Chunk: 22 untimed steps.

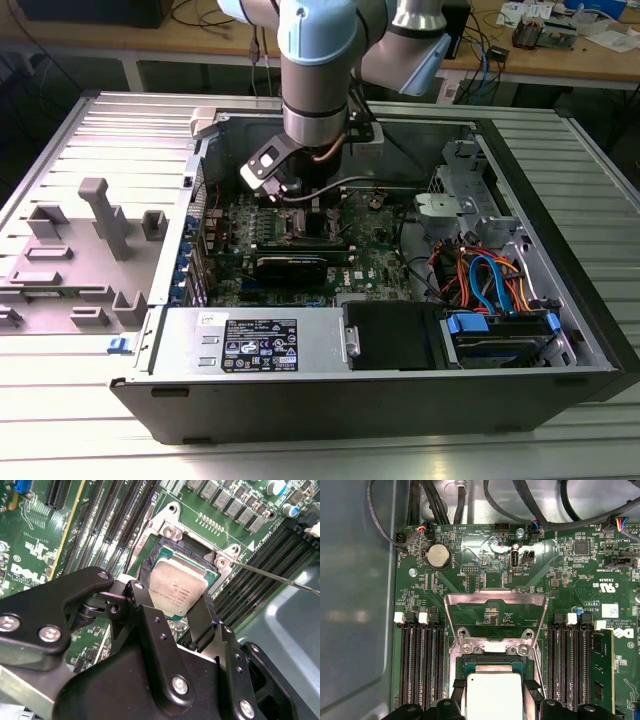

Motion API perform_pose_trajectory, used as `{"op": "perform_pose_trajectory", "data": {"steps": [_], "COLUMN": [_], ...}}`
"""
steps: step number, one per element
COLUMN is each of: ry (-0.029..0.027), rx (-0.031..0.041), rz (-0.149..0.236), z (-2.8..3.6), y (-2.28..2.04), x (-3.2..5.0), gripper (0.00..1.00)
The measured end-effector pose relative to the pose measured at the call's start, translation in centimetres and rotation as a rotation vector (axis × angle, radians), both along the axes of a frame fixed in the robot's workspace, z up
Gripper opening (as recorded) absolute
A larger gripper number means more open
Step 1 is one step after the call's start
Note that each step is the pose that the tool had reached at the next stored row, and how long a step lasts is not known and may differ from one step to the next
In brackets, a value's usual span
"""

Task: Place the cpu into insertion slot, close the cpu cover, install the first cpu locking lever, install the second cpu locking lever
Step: 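Place the cpu into insertion slot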

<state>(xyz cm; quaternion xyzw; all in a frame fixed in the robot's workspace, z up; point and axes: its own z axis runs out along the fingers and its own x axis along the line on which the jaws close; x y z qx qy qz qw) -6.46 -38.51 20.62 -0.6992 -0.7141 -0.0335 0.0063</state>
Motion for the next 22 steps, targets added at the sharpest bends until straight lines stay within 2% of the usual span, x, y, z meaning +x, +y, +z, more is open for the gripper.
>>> {"op": "perform_pose_trajectory", "data": {"steps": [8, 15, 22], "ry": [0.0000, 0.0003, 0.0000], "rx": [-0.0001, -0.0005, -0.0001], "rz": [-0.028, -0.039, -0.039], "z": [-0.42, -0.74, -0.77], "y": [0.00, -0.01, -0.01], "x": [0.00, 0.00, 0.00], "gripper": [0.54, 0.54, 0.54]}}
